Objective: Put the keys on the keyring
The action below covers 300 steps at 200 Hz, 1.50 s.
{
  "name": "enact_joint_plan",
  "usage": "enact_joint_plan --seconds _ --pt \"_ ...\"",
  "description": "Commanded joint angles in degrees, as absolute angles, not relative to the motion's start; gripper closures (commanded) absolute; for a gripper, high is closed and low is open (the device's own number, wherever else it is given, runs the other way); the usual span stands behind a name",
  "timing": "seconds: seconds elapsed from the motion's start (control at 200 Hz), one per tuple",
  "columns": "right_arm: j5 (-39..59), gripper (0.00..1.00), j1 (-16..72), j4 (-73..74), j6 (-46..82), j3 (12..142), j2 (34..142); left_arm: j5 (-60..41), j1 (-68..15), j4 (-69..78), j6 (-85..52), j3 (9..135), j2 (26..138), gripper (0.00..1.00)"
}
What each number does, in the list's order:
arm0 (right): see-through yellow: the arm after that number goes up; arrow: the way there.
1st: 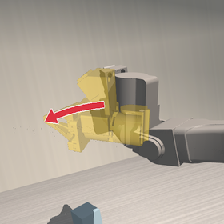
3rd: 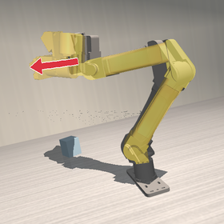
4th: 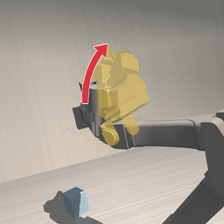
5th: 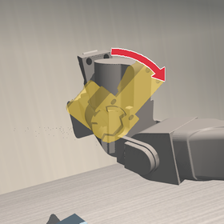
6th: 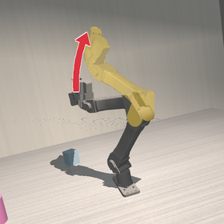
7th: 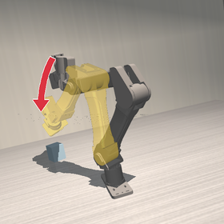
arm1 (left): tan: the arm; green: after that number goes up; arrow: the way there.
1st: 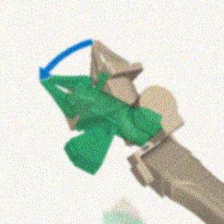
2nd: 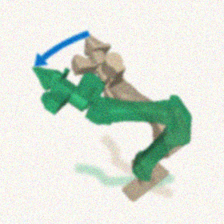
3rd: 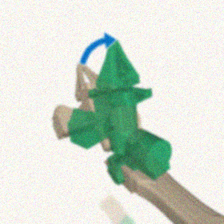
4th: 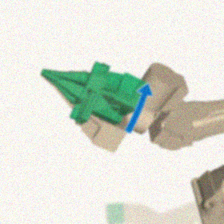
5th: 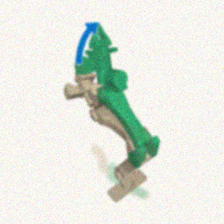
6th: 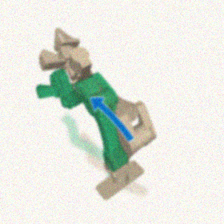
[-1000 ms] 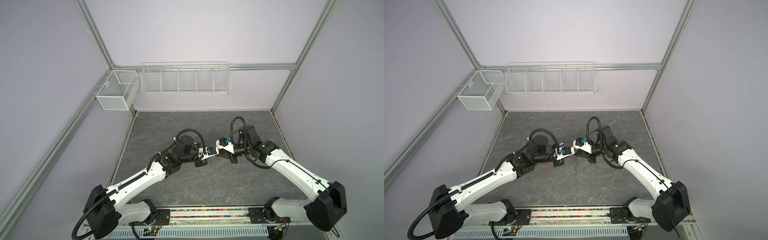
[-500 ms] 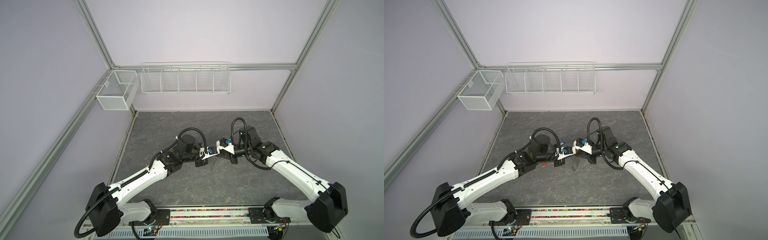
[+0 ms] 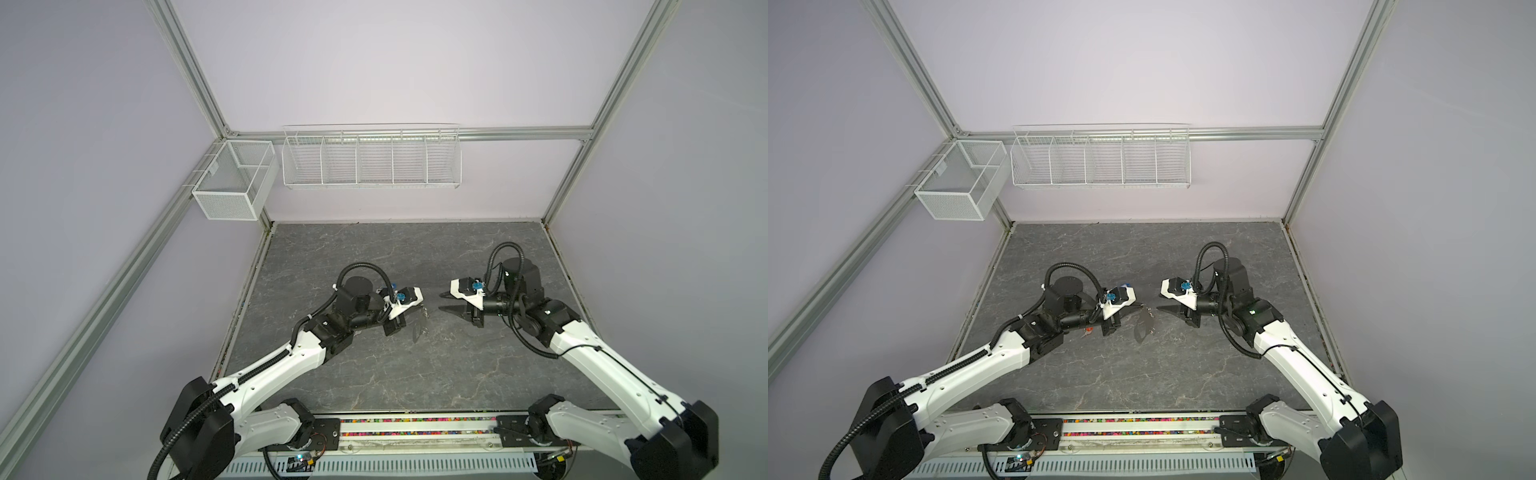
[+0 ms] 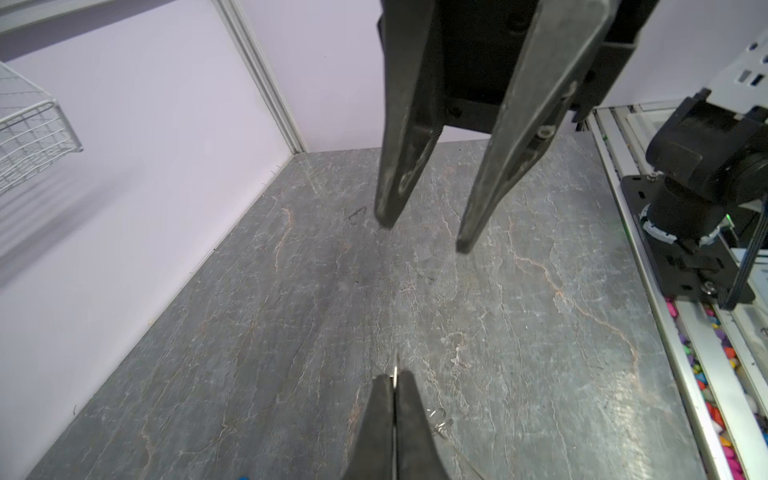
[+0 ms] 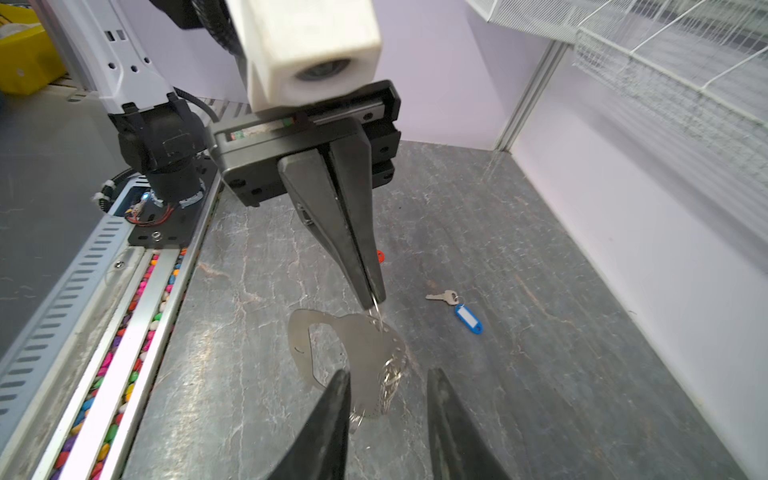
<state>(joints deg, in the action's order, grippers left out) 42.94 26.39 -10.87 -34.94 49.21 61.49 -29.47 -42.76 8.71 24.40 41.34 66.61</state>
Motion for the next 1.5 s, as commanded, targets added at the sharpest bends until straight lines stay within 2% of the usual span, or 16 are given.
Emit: enact_joint_plan --seconds 0.0,0.2,0.44,0.85,1.494 --pt "47.5 0.66 25.1 -4.7 -31.7 46.9 60.6 -35.7 -41.8 25.6 15.0 39.2 65.6 1.00" --pt "54.9 0.68 24.8 4.7 -25.0 45.1 61.5 -38.5 -40.8 39.2 6.7 36.8 67.0 1.00" --pt "54.9 0.71 24.9 10.3 -19.8 44.9 61.2 -40.8 -40.6 45.9 2.9 37.2 69.4 1.00" --pt "56.1 0.78 24.9 19.6 -12.0 43.9 63.6 -43.9 -40.6 50.8 1.0 38.8 73.0 1.00" --pt "57.1 0.79 25.5 19.9 -12.1 44.7 65.4 -45.9 -40.6 50.0 1.0 40.3 74.1 1.00"
